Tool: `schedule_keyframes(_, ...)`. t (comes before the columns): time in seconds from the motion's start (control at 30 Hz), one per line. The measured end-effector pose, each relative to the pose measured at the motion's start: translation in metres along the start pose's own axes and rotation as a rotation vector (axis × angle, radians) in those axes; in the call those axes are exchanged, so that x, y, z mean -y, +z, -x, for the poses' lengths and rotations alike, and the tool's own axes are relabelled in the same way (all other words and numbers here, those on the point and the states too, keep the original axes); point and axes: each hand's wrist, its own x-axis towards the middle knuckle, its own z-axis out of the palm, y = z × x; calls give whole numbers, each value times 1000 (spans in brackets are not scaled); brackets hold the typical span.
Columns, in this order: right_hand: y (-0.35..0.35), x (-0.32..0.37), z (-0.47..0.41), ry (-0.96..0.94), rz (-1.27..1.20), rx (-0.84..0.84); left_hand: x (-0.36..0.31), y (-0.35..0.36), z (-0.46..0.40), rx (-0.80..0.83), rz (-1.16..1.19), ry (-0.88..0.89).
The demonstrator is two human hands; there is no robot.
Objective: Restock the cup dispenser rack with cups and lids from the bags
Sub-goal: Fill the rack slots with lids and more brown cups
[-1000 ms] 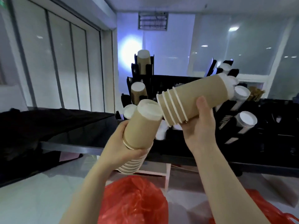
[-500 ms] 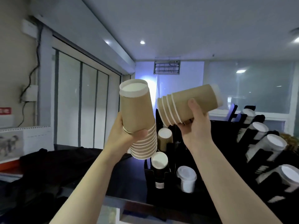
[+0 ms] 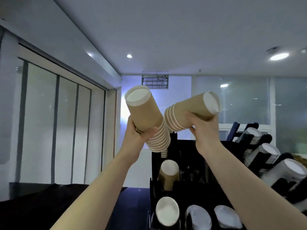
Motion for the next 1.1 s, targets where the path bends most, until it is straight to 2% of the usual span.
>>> schedule_keyframes(0.23,2,-28,-60,-139,218,19,46,11,-36,26,-51,-43)
schedule_keyframes(0.67,28,-82,-128,-249,739,307,78,-17,-37,51,-192,-109)
schedule_keyframes(0.77,26,-97,-133,-208,833,375,79,-20,-35,40,-176,-105)
schedule_keyframes(1.1,21,-125,-142,-28,920,507,77,-15,-38,31,-216,-109)
